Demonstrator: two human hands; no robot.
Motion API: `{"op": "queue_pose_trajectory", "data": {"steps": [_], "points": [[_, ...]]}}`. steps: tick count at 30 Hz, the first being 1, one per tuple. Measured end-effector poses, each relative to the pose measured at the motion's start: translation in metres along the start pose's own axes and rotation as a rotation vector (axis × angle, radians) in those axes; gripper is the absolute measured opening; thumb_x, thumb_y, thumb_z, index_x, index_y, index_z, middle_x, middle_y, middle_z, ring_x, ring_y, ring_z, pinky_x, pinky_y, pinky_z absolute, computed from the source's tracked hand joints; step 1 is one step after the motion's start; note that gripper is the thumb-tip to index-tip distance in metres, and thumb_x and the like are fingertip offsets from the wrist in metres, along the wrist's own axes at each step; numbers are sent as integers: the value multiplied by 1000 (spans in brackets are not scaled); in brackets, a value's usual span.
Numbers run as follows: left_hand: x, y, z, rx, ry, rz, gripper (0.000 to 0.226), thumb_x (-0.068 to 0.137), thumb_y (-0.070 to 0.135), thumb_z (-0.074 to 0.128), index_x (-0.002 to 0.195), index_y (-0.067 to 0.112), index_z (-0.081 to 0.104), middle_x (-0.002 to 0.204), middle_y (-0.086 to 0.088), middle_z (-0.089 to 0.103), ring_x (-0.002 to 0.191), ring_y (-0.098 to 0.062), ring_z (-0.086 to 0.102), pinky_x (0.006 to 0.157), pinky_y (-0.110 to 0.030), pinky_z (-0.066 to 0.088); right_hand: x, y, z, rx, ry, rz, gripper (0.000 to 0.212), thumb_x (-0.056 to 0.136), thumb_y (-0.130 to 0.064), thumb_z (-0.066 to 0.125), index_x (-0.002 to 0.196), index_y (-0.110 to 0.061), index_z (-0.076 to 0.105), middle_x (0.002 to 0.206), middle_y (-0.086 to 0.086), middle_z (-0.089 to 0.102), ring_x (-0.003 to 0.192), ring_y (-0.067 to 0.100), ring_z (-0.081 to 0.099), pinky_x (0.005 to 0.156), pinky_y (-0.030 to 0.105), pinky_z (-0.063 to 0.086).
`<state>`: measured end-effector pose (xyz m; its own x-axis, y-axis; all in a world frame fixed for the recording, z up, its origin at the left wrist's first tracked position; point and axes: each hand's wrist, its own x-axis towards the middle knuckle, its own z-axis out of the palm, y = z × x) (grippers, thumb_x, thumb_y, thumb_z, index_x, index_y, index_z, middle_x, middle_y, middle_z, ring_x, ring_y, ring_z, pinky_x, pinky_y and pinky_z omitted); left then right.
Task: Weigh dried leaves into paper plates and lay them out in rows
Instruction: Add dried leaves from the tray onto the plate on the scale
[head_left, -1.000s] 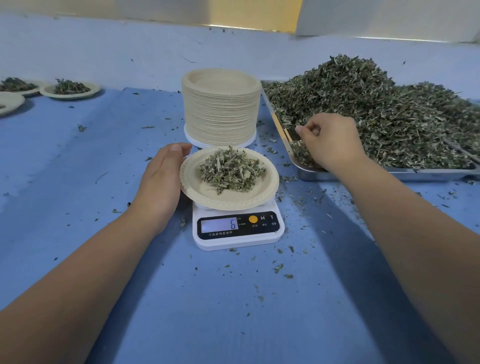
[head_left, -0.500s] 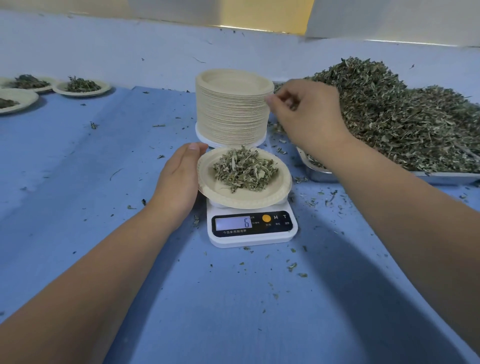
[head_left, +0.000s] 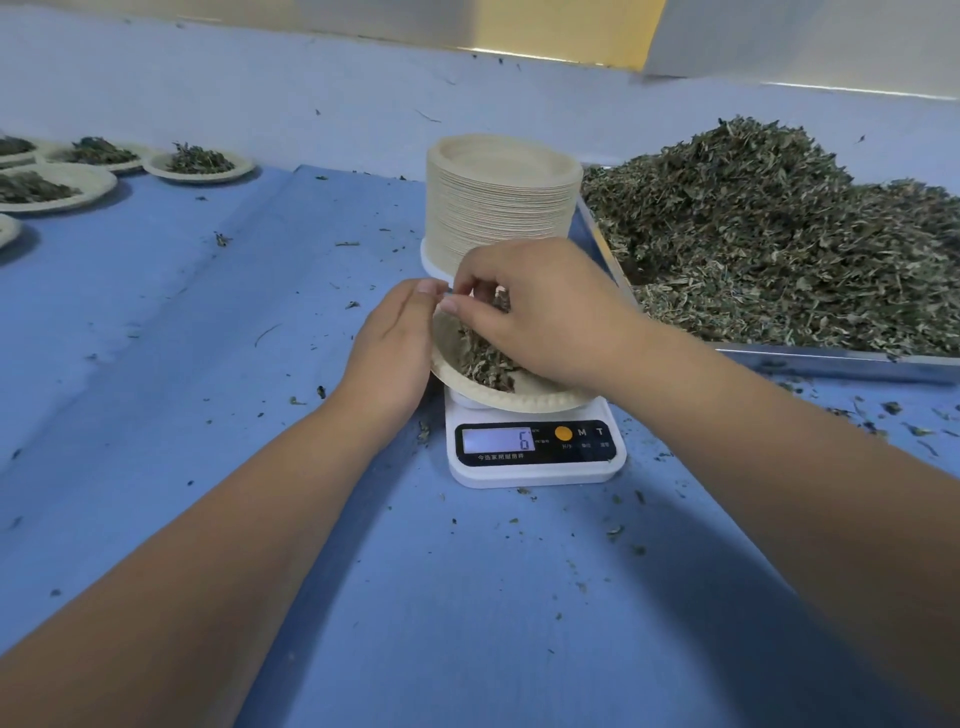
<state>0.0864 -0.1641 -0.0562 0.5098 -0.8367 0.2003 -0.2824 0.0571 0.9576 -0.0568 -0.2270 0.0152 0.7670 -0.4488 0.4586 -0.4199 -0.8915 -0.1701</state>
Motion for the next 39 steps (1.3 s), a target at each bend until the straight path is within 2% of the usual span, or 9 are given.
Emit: {"op": "queue_pose_trajectory", "data": {"steps": [4,8,17,22,26,28,31,35,39], "points": [[2,-1,0,-6,11,-4,36,107,40,34,112,33,68,109,21,65,97,15,55,89,-21,42,-1,2,-9,50,1,2,16,99,-31,57,97,-24,71,83,-13,67,70,-1,52,66,20,41],[2,0,-1,-2,2,-2,38,108,38,33,120,30,68,116,19,64,108,10,55,93,-22,42,-8,5,-13,80,-34,-13,11,94,-21,66,102,-21,73,85,-14,65,71,-10,52,68,6,34],[-1,2,-1,-13,-6,-2,37,109,38,34,123,29,66,119,22,62,112,12,52,93,-17,40,-24,15,-12,149,59,22,12,90,-35,71,100,-28,72,78,-13,62,73,8,59,73,39,53],[-2,2,-1,-27,-3,-7,31,107,42,38,114,34,67,111,23,64,104,12,57,89,-20,42,-40,28,-7,109,97,32,18,95,-34,67,108,-23,73,100,-10,68,101,11,59,92,36,49],[-3,3,-1,-66,-33,4,26,106,37,49,121,31,69,121,16,68,116,-1,61,108,-36,47,-52,34,-3,120,146,50,21,94,-32,70,111,-20,73,111,-9,69,114,13,55,100,27,42],[-5,5,-2,-83,-76,40,26,105,33,54,122,37,72,143,11,60,134,0,50,117,-34,38,-55,36,-2,143,155,57,21,93,-30,72,111,-18,73,112,-7,69,116,14,56,101,27,41],[-12,11,-2,-28,-115,110,25,104,29,57,118,41,74,167,10,27,149,8,21,123,-30,24,-60,42,-3,186,158,96,21,91,-28,74,109,-17,74,111,-8,70,115,11,58,101,28,44],[-16,15,-4,68,-144,176,27,105,25,55,112,38,77,168,15,19,155,2,5,128,-43,13,-67,49,-6,279,164,148,10,94,-19,71,100,-16,78,105,-7,73,111,12,62,99,36,47],[-16,18,-5,125,-157,165,31,107,26,51,106,42,77,168,15,20,155,3,4,129,-43,8,-69,52,-4,341,176,166,12,95,-15,69,91,-12,80,102,-3,74,111,12,63,99,40,49]]}}
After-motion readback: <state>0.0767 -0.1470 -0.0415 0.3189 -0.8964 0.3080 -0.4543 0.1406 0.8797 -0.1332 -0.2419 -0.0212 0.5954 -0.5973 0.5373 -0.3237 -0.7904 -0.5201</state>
